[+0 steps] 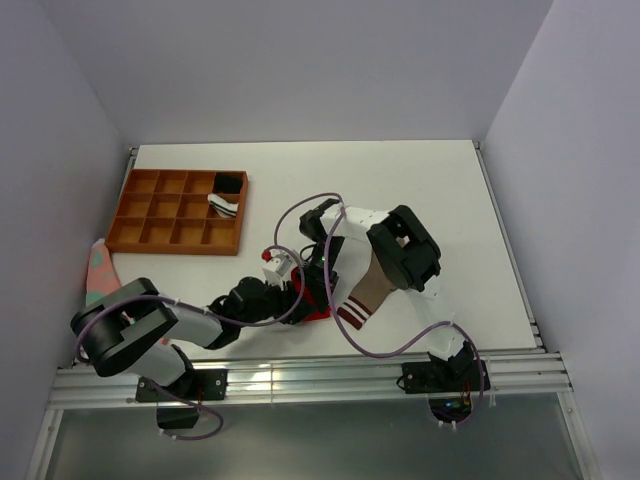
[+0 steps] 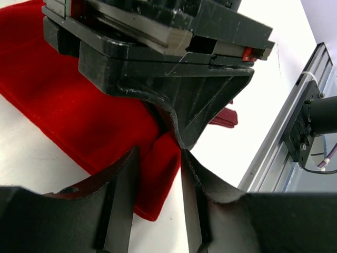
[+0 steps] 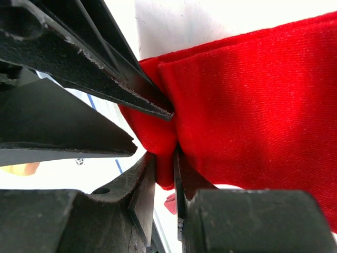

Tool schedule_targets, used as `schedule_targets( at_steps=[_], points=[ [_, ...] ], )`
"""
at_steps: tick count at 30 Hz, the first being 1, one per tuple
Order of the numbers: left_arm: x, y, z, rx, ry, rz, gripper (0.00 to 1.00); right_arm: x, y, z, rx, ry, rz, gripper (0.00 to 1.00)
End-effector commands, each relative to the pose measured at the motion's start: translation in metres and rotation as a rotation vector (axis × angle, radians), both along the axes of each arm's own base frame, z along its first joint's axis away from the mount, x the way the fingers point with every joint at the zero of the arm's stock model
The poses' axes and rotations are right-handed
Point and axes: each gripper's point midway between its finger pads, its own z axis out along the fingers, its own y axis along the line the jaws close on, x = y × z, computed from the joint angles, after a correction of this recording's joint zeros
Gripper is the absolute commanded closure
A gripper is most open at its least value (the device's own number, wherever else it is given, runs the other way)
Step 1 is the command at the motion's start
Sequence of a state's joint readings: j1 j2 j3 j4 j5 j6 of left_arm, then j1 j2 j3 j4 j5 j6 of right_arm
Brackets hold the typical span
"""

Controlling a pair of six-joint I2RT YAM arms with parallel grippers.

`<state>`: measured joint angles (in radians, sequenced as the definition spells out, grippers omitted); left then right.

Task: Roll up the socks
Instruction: Roll the sock at the center of the board.

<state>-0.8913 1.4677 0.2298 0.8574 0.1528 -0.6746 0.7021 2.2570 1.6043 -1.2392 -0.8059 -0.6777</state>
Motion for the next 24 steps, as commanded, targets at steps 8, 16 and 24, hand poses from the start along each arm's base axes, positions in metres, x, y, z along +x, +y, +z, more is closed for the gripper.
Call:
schedule_targets(
  at_steps=[8, 16, 24],
  points=[
    [-0.005, -0.011, -0.003, -0.03, 0.034, -0.035, 0.69, 0.015, 0.006, -0.011, 0.015, -0.075, -0.001, 0.81],
    [-0.01, -0.003, -0.025, 0.0, 0.111, 0.004, 1.0, 0.021, 0.006, -0.006, 0.019, -0.15, -0.045, 0.61],
    [-0.019, 0.009, -0.045, 0.012, 0.187, 0.046, 1.0, 0.046, 0.003, 0.014, 0.077, -0.323, -0.146, 0.46]
  ],
)
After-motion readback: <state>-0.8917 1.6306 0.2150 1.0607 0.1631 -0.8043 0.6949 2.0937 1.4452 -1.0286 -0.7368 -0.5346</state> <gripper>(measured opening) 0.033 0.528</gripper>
